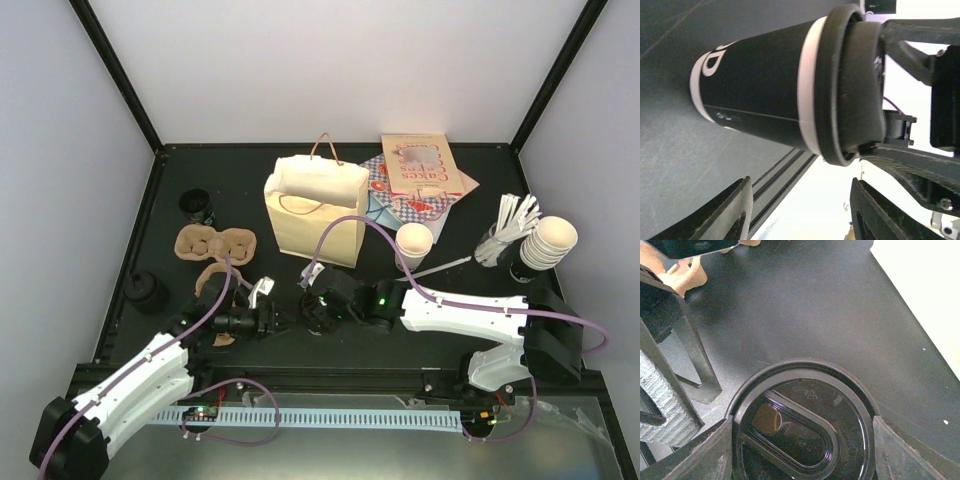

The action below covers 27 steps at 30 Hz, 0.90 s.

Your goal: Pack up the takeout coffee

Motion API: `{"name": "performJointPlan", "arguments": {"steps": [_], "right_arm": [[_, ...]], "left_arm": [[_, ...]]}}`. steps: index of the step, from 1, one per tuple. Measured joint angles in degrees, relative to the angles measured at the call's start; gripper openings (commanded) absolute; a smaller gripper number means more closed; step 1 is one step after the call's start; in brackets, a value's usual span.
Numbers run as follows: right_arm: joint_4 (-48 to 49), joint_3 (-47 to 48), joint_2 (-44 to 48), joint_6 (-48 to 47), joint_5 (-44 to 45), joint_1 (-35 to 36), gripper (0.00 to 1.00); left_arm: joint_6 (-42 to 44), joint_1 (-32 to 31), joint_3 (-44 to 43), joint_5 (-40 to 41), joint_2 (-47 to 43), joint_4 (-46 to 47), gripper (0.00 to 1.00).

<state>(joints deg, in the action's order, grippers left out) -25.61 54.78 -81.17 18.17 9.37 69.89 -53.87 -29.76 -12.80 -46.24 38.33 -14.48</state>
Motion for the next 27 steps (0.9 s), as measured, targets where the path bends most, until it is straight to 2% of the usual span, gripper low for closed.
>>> {"name": "performJointPlan", "arguments": {"steps": [12, 27], "right_arm": [[0.0, 0.0, 0.0, 0.2, 0.0, 0.0, 0.63], [-0.1, -0.1, 0.0, 0.2, 0.2, 0.1, 0.63]], "left_arm": [[-4.1, -0.2, 0.7, -0.5, 2.9, 9.0, 0.52], [-2.7, -0.3, -0.3, 1.0, 7.8, 8.9, 0.43]]}}
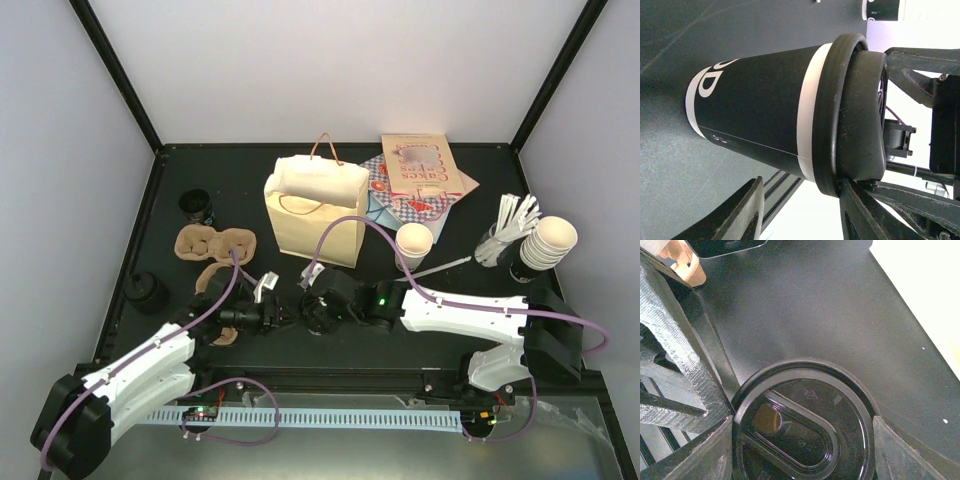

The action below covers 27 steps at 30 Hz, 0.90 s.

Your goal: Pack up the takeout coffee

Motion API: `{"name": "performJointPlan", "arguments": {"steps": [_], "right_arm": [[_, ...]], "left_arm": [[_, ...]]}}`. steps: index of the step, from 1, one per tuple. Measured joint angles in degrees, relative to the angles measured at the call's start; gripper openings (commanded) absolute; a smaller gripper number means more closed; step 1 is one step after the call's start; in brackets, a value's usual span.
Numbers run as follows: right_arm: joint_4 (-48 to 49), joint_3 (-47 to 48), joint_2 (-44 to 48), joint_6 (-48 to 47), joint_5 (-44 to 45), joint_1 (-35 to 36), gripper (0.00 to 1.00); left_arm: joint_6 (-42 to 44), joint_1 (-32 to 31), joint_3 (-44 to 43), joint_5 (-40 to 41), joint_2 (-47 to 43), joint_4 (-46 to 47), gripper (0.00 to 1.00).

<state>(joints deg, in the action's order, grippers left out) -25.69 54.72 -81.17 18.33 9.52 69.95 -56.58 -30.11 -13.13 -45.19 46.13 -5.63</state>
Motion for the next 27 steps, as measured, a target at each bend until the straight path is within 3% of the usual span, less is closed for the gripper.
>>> {"name": "performJointPlan", "arguments": {"steps": [19, 27], "right_arm": [[0.7, -0.4, -1.0, 3.7, 5.7, 3.1, 0.61], [2.2, -1.2, -0.5, 3.7, 6.0, 3.3, 0.61]], "left_arm": [[6.9, -0.1, -5.8, 2.3, 2.2, -10.4, 0.41], [10.6, 1.1, -11.9, 10.5, 1.7, -18.7, 0.43]]}}
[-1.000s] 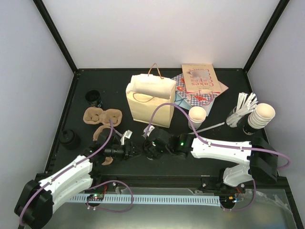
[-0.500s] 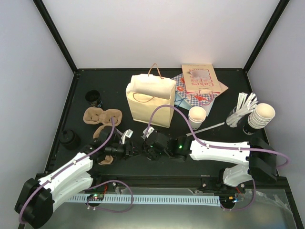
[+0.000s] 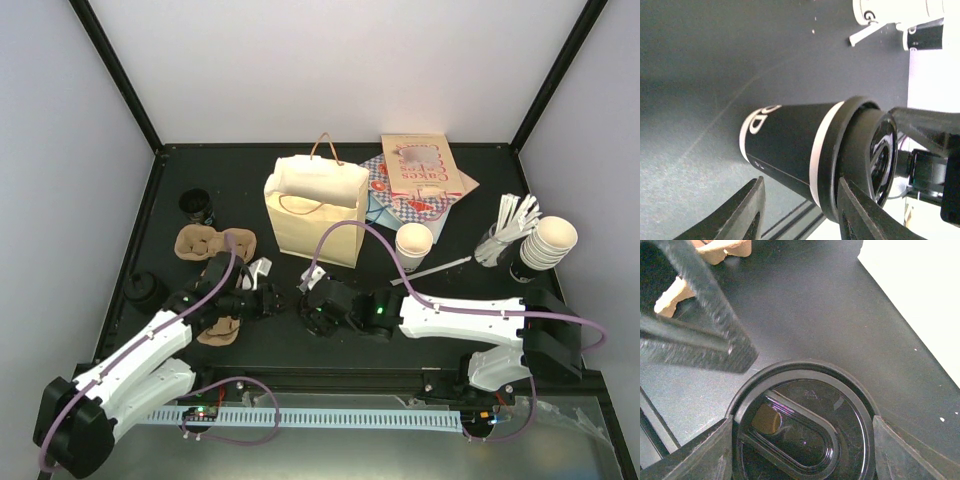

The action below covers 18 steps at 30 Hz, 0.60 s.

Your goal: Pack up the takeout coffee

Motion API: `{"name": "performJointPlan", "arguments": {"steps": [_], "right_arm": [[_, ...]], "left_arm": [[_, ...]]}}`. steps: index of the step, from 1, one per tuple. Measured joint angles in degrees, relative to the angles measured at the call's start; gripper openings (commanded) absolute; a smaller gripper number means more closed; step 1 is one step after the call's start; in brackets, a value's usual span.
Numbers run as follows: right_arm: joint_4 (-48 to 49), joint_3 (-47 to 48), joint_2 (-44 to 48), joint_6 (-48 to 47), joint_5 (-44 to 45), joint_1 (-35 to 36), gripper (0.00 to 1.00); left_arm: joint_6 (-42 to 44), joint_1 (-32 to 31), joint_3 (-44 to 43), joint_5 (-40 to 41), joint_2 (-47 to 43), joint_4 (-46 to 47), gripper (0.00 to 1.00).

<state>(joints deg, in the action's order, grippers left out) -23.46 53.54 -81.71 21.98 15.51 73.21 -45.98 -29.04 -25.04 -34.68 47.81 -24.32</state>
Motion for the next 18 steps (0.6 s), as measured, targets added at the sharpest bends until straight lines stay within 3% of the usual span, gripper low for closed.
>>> {"name": "performJointPlan", "arguments": {"steps": [11, 18], "right_arm": [[1.5, -1.1, 1.0, -0.6, 0.0, 0.0, 0.58], [1.7, -1.1, 0.9, -1.0, 0.0, 0.1, 0.63]], "left_arm": [[1.4, 2.9, -1.5, 0.5, 0.3, 2.3, 0.45], [2.1, 3.5, -2.2, -0.3, 0.3, 5.2, 0.46]]}}
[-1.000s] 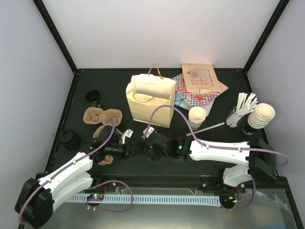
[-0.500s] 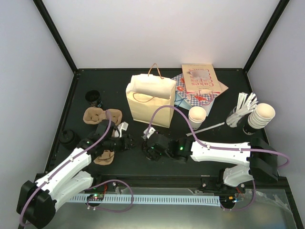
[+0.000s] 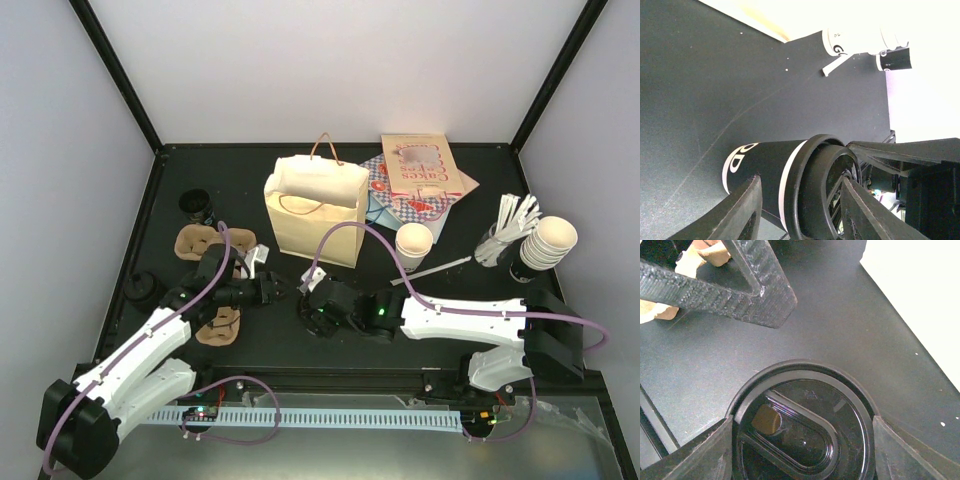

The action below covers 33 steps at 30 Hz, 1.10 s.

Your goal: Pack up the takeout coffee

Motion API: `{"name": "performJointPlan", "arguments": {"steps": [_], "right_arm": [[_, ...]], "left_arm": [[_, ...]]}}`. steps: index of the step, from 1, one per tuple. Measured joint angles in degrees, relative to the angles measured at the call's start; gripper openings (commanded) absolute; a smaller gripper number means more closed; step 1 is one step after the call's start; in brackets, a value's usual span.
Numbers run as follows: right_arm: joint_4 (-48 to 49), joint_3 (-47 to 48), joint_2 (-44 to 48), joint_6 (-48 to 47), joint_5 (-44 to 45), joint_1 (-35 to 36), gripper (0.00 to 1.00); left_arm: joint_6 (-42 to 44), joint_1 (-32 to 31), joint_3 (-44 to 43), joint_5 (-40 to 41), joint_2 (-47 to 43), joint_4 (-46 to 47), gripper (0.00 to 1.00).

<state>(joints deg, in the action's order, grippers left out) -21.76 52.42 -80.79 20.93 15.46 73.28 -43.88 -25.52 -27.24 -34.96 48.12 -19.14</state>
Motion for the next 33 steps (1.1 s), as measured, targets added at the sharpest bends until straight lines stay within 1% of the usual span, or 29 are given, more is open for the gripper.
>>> {"name": "performJointPlan", "arguments": {"steps": [7, 13, 23, 33], "right_arm": [[1.4, -1.2, 1.0, -2.8, -0.6, 0.1, 0.63], [1.6, -1.4, 1.4, -5.7, -2.0, 0.1, 0.63], [1.9, -1.0, 0.8, -6.7, -2.4, 0.1, 0.63], [1.0, -0.1, 0.0, -6.7, -2.8, -0.3, 0.63]], "left_arm": [[0.6, 0.1, 0.0, -1.5, 0.5, 1.5, 0.47], [0.9, 0.2, 0.3, -3.7, 4.2, 4.0, 0.46], [1.8, 0.2, 2.1, -4.3, 6.0, 5.7, 0.46], [2.7, 0.4, 3.1, -6.8, 11.9, 10.3, 0.46]]}}
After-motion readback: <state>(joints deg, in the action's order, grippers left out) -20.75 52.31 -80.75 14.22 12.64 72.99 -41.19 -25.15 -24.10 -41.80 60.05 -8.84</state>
